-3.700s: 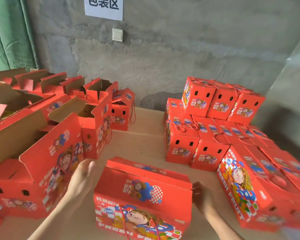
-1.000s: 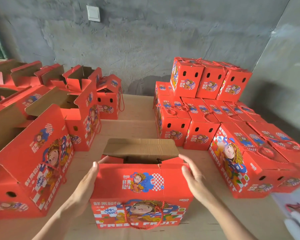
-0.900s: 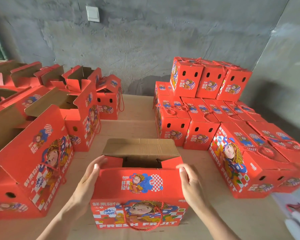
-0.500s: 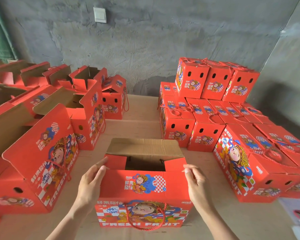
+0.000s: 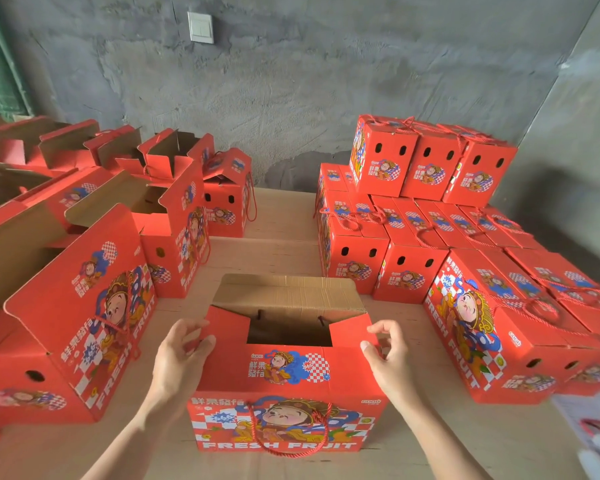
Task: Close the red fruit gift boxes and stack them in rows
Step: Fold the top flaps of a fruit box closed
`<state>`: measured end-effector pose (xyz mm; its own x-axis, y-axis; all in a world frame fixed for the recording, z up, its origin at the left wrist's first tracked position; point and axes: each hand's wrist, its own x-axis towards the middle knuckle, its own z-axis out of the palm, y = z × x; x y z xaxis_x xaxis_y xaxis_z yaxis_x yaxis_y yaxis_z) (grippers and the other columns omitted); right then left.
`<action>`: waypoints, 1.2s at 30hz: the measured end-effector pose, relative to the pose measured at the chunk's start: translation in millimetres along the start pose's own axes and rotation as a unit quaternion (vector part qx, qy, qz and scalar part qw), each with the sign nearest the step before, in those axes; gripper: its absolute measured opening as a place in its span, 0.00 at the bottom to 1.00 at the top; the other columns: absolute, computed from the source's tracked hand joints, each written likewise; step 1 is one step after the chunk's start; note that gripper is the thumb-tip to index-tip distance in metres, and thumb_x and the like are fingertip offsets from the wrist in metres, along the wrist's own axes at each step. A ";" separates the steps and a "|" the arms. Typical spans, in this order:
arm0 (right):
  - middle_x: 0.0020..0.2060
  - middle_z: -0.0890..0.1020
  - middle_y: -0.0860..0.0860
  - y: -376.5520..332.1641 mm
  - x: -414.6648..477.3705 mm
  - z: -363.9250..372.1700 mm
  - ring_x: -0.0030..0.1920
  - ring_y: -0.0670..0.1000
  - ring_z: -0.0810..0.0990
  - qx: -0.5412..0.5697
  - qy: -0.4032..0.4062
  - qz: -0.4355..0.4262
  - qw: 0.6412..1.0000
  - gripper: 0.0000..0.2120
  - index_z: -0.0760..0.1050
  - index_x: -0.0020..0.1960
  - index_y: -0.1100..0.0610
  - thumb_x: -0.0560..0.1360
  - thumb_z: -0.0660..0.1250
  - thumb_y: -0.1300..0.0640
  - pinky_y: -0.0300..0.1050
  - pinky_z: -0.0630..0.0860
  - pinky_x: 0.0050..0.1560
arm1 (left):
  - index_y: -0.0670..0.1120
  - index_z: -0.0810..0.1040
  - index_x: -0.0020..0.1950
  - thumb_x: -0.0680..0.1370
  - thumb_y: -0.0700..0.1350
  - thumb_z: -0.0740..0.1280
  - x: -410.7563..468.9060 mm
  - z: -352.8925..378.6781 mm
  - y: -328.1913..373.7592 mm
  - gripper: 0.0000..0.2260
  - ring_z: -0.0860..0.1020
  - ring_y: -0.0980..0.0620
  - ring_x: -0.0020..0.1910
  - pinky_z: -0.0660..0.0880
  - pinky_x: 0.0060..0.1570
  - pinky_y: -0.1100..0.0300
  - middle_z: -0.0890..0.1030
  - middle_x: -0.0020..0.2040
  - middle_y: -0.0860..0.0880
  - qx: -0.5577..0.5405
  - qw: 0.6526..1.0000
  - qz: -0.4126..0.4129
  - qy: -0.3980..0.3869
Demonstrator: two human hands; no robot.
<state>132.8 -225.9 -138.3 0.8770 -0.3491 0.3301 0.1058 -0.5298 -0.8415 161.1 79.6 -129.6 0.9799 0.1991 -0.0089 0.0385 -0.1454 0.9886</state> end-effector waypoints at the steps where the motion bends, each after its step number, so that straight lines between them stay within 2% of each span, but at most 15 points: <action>1: 0.46 0.75 0.49 -0.6 0.9 0.3 0.44 0.50 0.74 0.004 -0.002 0.011 1.000 0.16 0.70 0.50 0.53 0.70 0.68 0.71 0.25 0.68 0.44 | 0.51 0.74 0.52 0.77 0.39 0.66 1.4 -0.1 1.1 0.08 0.79 0.42 0.51 0.79 0.46 0.42 0.78 0.55 0.45 0.002 1.000 -0.008 -0.003; 4: 0.64 0.71 0.52 -7.0 11.8 -1.8 0.61 0.49 0.71 0.035 -0.072 0.099 0.992 0.27 0.65 0.68 0.57 0.72 0.66 0.72 0.34 0.69 0.60 | 0.47 0.71 0.58 0.77 0.38 0.66 9.7 -0.1 7.1 0.11 0.80 0.47 0.44 0.77 0.33 0.56 0.78 0.51 0.47 0.010 0.998 -0.064 -0.009; 6: 0.73 0.62 0.52 -15.6 22.0 -5.2 0.70 0.51 0.66 0.096 -0.151 0.175 0.968 0.35 0.56 0.76 0.56 0.74 0.62 0.74 0.42 0.72 0.59 | 0.47 0.69 0.59 0.78 0.37 0.65 15.6 1.0 11.7 0.12 0.80 0.47 0.42 0.76 0.31 0.58 0.78 0.48 0.47 0.013 0.995 -0.095 -0.031; 9: 0.77 0.53 0.50 -21.5 32.9 -8.7 0.75 0.48 0.55 0.100 -0.217 0.195 0.951 0.39 0.51 0.77 0.53 0.73 0.61 0.76 0.36 0.63 0.61 | 0.47 0.67 0.60 0.78 0.36 0.63 18.5 4.8 15.2 0.13 0.80 0.44 0.43 0.76 0.31 0.56 0.77 0.49 0.44 0.009 0.991 -0.124 -0.040; 13: 0.76 0.57 0.52 -18.7 29.9 -3.3 0.72 0.45 0.58 0.137 -0.174 0.157 0.962 0.40 0.54 0.76 0.53 0.71 0.59 0.80 0.29 0.72 0.49 | 0.45 0.64 0.67 0.78 0.36 0.62 14.9 9.1 8.6 0.18 0.75 0.42 0.57 0.78 0.45 0.49 0.71 0.64 0.41 0.058 0.995 -0.074 -0.027; 15: 0.74 0.61 0.56 -18.1 26.9 0.2 0.67 0.45 0.63 0.168 -0.142 0.150 0.964 0.41 0.54 0.76 0.53 0.71 0.60 0.81 0.29 0.74 0.41 | 0.44 0.58 0.73 0.78 0.35 0.62 15.1 8.0 5.8 0.26 0.67 0.43 0.67 0.72 0.60 0.45 0.64 0.71 0.42 0.096 0.995 -0.023 -0.020; 17: 0.69 0.66 0.58 -15.6 25.5 1.1 0.64 0.46 0.66 0.162 -0.126 0.137 0.969 0.42 0.54 0.76 0.53 0.70 0.64 0.78 0.29 0.74 0.43 | 0.48 0.47 0.78 0.77 0.33 0.61 14.3 6.6 6.4 0.34 0.58 0.45 0.74 0.65 0.67 0.41 0.58 0.76 0.45 0.114 0.993 0.024 -0.028; 20: 0.63 0.70 0.54 -12.2 24.6 -1.0 0.64 0.46 0.67 0.145 -0.128 0.128 0.973 0.42 0.55 0.76 0.53 0.69 0.69 0.73 0.37 0.65 0.58 | 0.54 0.38 0.77 0.77 0.31 0.60 12.0 6.4 9.2 0.40 0.64 0.44 0.72 0.70 0.61 0.39 0.58 0.76 0.50 0.135 0.987 0.066 -0.049; 22: 0.61 0.71 0.53 -13.5 28.0 -3.8 0.64 0.46 0.67 0.162 -0.131 0.150 0.967 0.38 0.57 0.75 0.54 0.71 0.69 0.70 0.39 0.62 0.61 | 0.54 0.38 0.77 0.77 0.30 0.58 11.0 8.7 11.0 0.40 0.78 0.43 0.55 0.78 0.47 0.42 0.68 0.68 0.51 0.166 0.982 0.062 -0.064; 24: 0.61 0.72 0.52 -17.6 37.6 -6.1 0.65 0.48 0.68 0.193 -0.120 0.196 0.954 0.31 0.61 0.74 0.55 0.74 0.67 0.65 0.40 0.61 0.62 | 0.55 0.38 0.77 0.77 0.32 0.57 13.9 11.1 12.6 0.38 0.78 0.43 0.42 0.79 0.39 0.45 0.73 0.58 0.50 0.173 0.982 0.028 -0.074; 26: 0.63 0.71 0.55 -21.1 50.8 -7.2 0.65 0.50 0.69 0.187 -0.116 0.229 0.948 0.25 0.65 0.72 0.58 0.76 0.65 0.64 0.40 0.61 0.62 | 0.55 0.38 0.77 0.78 0.33 0.57 18.3 11.4 13.4 0.37 0.75 0.47 0.44 0.77 0.33 0.53 0.67 0.68 0.44 0.171 0.983 -0.004 -0.068; 28: 0.65 0.72 0.58 -24.4 62.3 -4.8 0.66 0.53 0.69 0.133 -0.142 0.228 0.954 0.22 0.69 0.69 0.62 0.75 0.64 0.70 0.40 0.62 0.61 | 0.56 0.37 0.76 0.78 0.33 0.56 21.4 10.1 14.1 0.38 0.74 0.46 0.52 0.77 0.37 0.56 0.54 0.76 0.44 0.157 0.985 -0.027 -0.066; 31: 0.64 0.74 0.60 -27.3 73.3 3.2 0.61 0.54 0.73 0.106 -0.111 0.231 0.961 0.22 0.72 0.64 0.64 0.71 0.63 0.75 0.43 0.68 0.56 | 0.58 0.35 0.76 0.78 0.33 0.55 19.9 9.5 16.0 0.38 0.77 0.42 0.55 0.78 0.42 0.53 0.59 0.75 0.50 0.130 0.986 -0.041 -0.093; 33: 0.65 0.71 0.61 -31.8 77.4 6.3 0.61 0.55 0.73 0.202 -0.059 0.266 0.941 0.28 0.66 0.70 0.62 0.72 0.65 0.74 0.48 0.70 0.60 | 0.57 0.35 0.76 0.78 0.33 0.54 18.5 10.2 17.2 0.37 0.79 0.45 0.47 0.78 0.40 0.55 0.62 0.73 0.50 0.130 0.985 -0.048 -0.099; 36: 0.59 0.77 0.60 -42.3 85.2 7.8 0.60 0.57 0.75 0.305 -0.064 0.269 0.912 0.27 0.67 0.70 0.64 0.72 0.61 0.76 0.52 0.69 0.65 | 0.54 0.35 0.76 0.79 0.34 0.53 17.0 11.1 18.7 0.35 0.76 0.42 0.57 0.77 0.51 0.50 0.55 0.77 0.47 0.163 0.981 -0.038 -0.099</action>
<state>206.7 -227.2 -78.0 0.9222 -0.3183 -0.2195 -0.1486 0.2323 -0.9612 180.6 69.5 -112.9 0.9894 0.0333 -0.1413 0.1412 -0.4467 0.8835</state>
